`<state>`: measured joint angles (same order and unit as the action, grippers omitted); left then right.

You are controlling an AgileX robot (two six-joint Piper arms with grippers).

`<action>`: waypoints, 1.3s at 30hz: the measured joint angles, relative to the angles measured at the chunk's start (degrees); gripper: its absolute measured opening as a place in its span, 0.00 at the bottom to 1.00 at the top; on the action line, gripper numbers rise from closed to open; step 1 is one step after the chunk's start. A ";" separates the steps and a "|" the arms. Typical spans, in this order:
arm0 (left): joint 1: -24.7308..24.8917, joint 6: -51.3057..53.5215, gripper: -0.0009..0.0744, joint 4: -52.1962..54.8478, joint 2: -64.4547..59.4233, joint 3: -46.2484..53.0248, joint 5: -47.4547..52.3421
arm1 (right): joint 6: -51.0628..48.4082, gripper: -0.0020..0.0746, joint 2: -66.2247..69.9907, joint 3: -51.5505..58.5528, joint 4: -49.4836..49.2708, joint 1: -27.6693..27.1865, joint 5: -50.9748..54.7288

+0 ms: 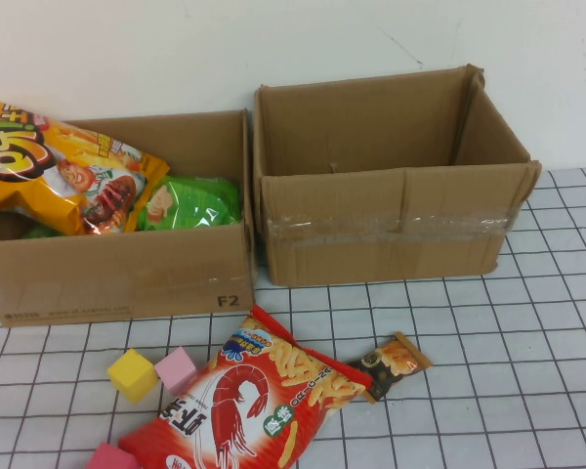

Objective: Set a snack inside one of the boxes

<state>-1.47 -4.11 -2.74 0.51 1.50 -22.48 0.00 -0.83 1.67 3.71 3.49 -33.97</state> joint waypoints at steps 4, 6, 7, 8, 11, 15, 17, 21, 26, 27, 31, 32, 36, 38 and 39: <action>0.00 -0.37 0.01 -0.04 0.00 0.00 -2.60 | 0.00 0.02 0.00 0.00 0.00 0.00 0.12; 0.00 -0.70 0.01 0.10 0.00 0.00 -3.65 | 0.00 0.02 0.00 0.00 -0.14 0.00 0.12; 0.00 -0.72 0.01 0.10 0.00 0.00 -4.26 | 0.00 0.02 0.00 0.00 -0.35 0.00 -0.01; 0.00 -1.10 0.01 0.10 0.00 0.00 -5.31 | 0.00 0.02 0.00 0.00 -0.76 0.00 -0.46; 0.00 -1.89 0.01 0.10 0.00 -0.89 -5.41 | 0.40 0.02 0.00 -0.58 -1.90 0.00 -0.05; 0.00 -2.03 0.01 0.10 0.00 -9.11 5.83 | 0.54 0.02 0.00 -6.11 -0.43 0.00 7.90; 0.00 -2.03 0.01 -0.03 -0.25 -13.90 12.68 | 0.67 0.02 0.00 -9.97 0.62 0.00 13.86; 0.00 -2.25 0.01 -0.03 -4.13 -23.42 24.29 | 1.65 0.02 0.13 -17.41 1.11 0.00 27.93; 0.00 -3.29 0.01 -0.58 -12.02 -29.85 37.83 | 1.54 0.02 5.91 -23.35 1.34 0.00 41.06; 0.00 -3.31 0.01 -0.93 -13.88 -29.95 39.43 | 1.54 0.02 7.70 -23.97 1.34 0.00 43.08; 0.00 -4.81 0.01 -4.14 -18.75 -29.25 42.23 | 0.91 0.02 15.79 -25.73 1.34 0.00 51.79; 0.00 -5.44 0.01 -6.08 -19.94 -28.84 42.65 | 0.47 0.02 17.68 -26.01 1.34 0.00 53.50; 0.00 -6.31 0.01 -11.93 -24.79 -28.43 46.98 | -5.90 0.02 26.46 -26.85 -1.40 0.00 58.66; 0.00 -6.31 0.01 -15.07 -27.64 -28.43 49.87 | -11.95 0.02 29.73 -26.94 -4.57 0.00 59.35; 0.00 -6.15 0.01 -17.14 -28.85 -28.39 51.21 | -15.29 0.02 31.42 -26.94 -6.64 0.00 59.77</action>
<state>-1.47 -10.26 -19.89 -28.34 -26.89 28.73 -15.29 30.59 -25.28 -2.93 3.49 25.80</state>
